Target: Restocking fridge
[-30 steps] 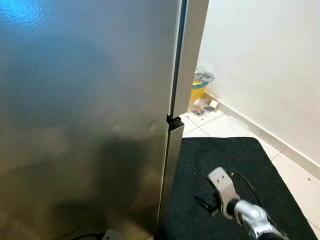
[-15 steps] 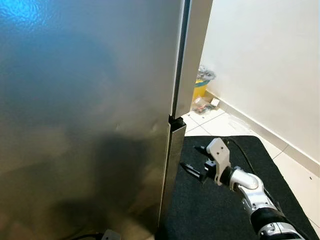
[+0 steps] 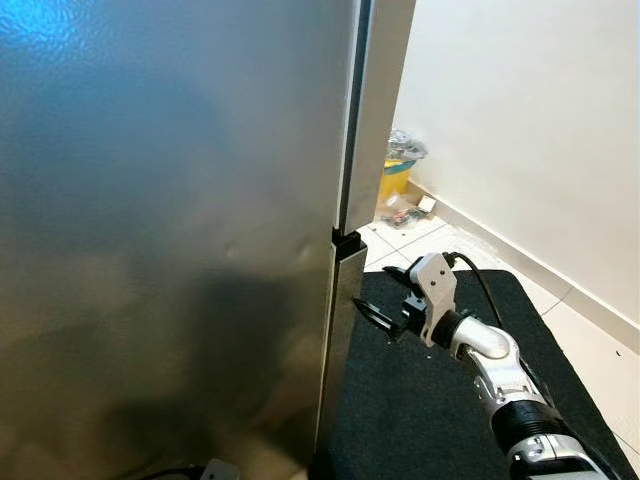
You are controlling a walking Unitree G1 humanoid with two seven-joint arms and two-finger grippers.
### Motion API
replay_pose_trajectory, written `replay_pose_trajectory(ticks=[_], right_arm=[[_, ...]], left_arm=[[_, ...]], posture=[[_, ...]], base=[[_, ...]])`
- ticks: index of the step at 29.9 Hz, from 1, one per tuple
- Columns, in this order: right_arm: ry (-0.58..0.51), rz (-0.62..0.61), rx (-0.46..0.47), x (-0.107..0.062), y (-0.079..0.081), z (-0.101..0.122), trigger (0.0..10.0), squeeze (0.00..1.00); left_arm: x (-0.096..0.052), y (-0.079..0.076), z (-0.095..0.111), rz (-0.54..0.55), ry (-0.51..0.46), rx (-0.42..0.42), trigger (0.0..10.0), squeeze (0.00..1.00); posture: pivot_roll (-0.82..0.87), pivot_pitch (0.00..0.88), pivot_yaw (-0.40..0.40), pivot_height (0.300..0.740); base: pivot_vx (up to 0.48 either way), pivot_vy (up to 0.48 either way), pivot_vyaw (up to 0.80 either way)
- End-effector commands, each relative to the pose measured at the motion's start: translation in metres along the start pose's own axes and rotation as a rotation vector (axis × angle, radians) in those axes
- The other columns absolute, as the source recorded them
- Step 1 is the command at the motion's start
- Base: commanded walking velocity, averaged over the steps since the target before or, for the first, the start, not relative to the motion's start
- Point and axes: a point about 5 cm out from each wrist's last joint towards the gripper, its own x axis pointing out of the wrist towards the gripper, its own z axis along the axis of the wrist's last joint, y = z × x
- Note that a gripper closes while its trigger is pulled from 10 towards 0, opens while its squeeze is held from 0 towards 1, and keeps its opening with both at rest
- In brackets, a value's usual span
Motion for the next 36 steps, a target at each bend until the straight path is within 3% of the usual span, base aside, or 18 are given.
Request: replay_pose_trajectory(ticks=[1, 9, 24, 30, 36], right_arm=[[-0.056, 0.017, 0.015, 0.006, 0.004, 0.010, 10.0, 0.00], [-0.089, 0.097, 0.054, 0.015, 0.021, 0.015, 10.0, 0.00], [-0.085, -0.043, -0.002, 0.038, 0.023, 0.033, 10.0, 0.00], [-0.081, -0.136, -0.019, 0.039, 0.018, 0.036, 10.0, 0.00], [-0.081, -0.265, -0.037, 0.034, 0.001, 0.038, 10.0, 0.00]], left_arm=[[-0.006, -0.003, -0.035, -0.015, 0.134, -0.013, 10.0, 0.00], [-0.005, -0.005, -0.033, -0.021, 0.129, -0.011, 10.0, 0.00], [-0.004, -0.005, -0.031, -0.022, 0.123, -0.009, 10.0, 0.00], [-0.004, -0.005, -0.030, -0.022, 0.120, -0.008, 10.0, 0.00], [-0.004, -0.004, -0.030, -0.023, 0.121, -0.006, 10.0, 0.00]], posture=[[-0.04, 0.071, 0.013, 0.740], [-0.04, 0.073, 0.010, 0.740], [-0.04, 0.071, 0.006, 0.740], [-0.04, 0.068, 0.005, 0.740], [-0.04, 0.068, 0.006, 0.740]], base=[[0.000, 0.000, 0.00], [0.000, 0.000, 0.00], [0.000, 0.000, 0.00], [0.000, 0.000, 0.00], [0.000, 0.000, 0.00]])
